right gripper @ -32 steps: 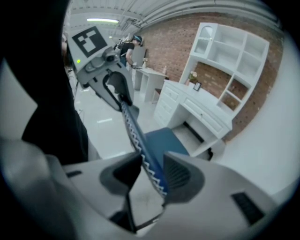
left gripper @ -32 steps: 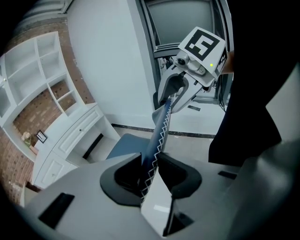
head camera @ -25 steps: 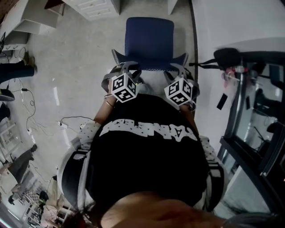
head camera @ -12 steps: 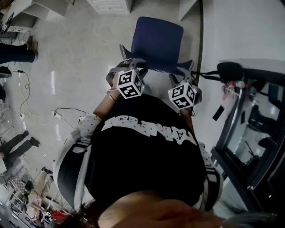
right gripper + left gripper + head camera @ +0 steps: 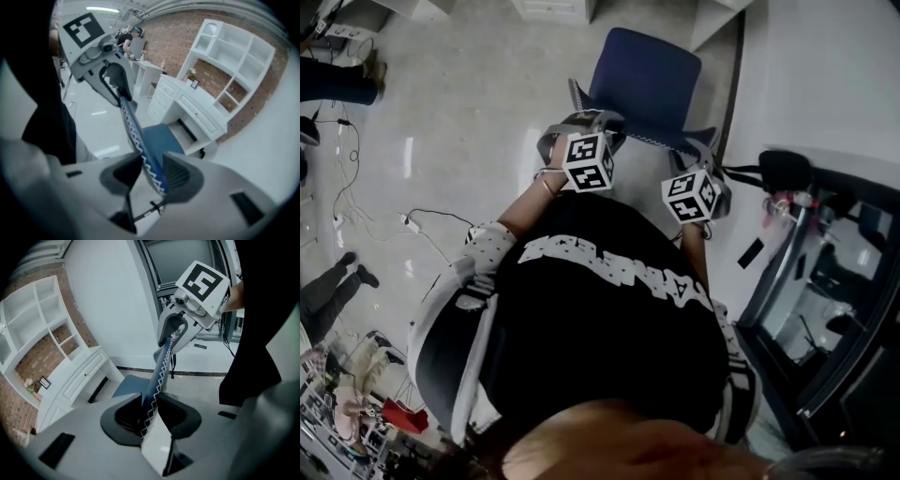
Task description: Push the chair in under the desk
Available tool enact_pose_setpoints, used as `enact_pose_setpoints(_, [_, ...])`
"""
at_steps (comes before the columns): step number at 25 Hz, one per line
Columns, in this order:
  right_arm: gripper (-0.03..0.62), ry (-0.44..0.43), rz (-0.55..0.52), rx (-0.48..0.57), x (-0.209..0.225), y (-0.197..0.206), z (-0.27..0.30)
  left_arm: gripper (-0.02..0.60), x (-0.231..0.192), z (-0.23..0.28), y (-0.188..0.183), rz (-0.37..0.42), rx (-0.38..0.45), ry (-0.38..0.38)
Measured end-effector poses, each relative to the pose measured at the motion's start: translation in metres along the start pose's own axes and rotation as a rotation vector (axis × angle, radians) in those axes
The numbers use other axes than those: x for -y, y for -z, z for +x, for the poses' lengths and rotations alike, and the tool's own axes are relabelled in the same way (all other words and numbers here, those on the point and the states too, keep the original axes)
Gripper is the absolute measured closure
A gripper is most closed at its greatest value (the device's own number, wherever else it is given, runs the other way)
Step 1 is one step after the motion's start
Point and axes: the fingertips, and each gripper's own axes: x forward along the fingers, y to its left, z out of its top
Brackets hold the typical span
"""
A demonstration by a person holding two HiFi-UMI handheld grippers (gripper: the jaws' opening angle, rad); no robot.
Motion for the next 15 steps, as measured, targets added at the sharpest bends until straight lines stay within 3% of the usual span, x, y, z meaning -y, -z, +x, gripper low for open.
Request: enact_pose_setpoints(15, [0.433, -0.003, -0.015, -0.053, 0.011, -0.013, 0.016, 0.448, -0.022, 0.005, 0.002, -0.005, 0.011, 0.021])
